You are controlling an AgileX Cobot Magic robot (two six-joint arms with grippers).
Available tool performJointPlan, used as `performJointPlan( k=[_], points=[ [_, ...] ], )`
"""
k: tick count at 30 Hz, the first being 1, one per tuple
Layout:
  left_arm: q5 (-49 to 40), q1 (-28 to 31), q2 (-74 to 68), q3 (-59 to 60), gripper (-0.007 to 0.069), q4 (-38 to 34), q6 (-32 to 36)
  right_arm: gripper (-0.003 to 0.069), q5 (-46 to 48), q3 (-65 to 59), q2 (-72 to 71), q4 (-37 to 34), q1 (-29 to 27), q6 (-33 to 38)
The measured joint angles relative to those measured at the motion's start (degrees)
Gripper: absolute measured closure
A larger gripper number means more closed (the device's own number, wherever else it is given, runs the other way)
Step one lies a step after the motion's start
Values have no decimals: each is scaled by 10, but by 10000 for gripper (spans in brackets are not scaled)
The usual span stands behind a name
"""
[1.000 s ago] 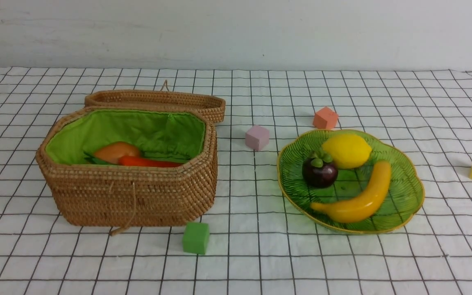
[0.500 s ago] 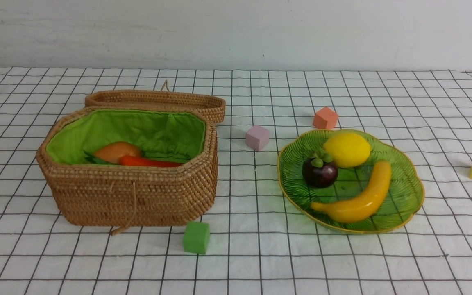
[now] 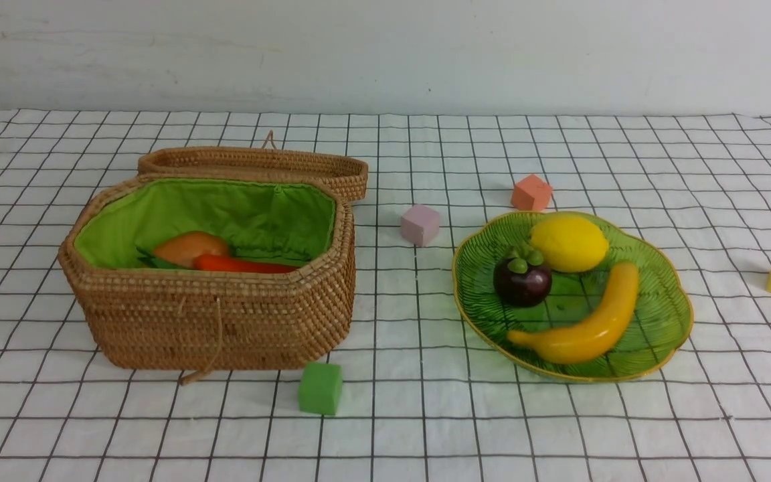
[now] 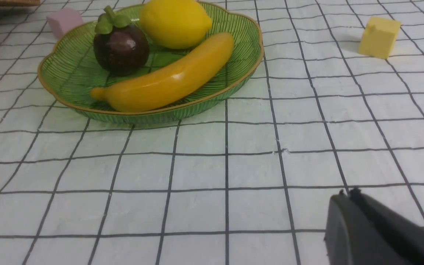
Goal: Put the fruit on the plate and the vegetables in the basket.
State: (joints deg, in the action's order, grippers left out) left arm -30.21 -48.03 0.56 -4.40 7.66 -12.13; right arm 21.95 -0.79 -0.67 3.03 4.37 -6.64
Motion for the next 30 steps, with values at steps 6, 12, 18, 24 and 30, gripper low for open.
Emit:
performJointPlan(
  k=[6, 12, 18, 24, 30],
  points=[
    [-1, 0, 0, 0, 638, 0, 0, 666, 0, 0, 0, 2, 0, 0],
    [-1, 0, 0, 0, 635, 0, 0, 664, 0, 0, 0, 3, 0, 0],
    [-2, 0, 0, 0, 630, 0, 0, 660, 0, 0, 0, 3, 0, 0],
    [28, 40, 0, 6, 629, -7, 1, 655, 0, 0, 0, 3, 0, 0],
    [174, 271, 0, 7, 627, -68, 1, 650, 0, 0, 0, 3, 0, 0]
  ],
)
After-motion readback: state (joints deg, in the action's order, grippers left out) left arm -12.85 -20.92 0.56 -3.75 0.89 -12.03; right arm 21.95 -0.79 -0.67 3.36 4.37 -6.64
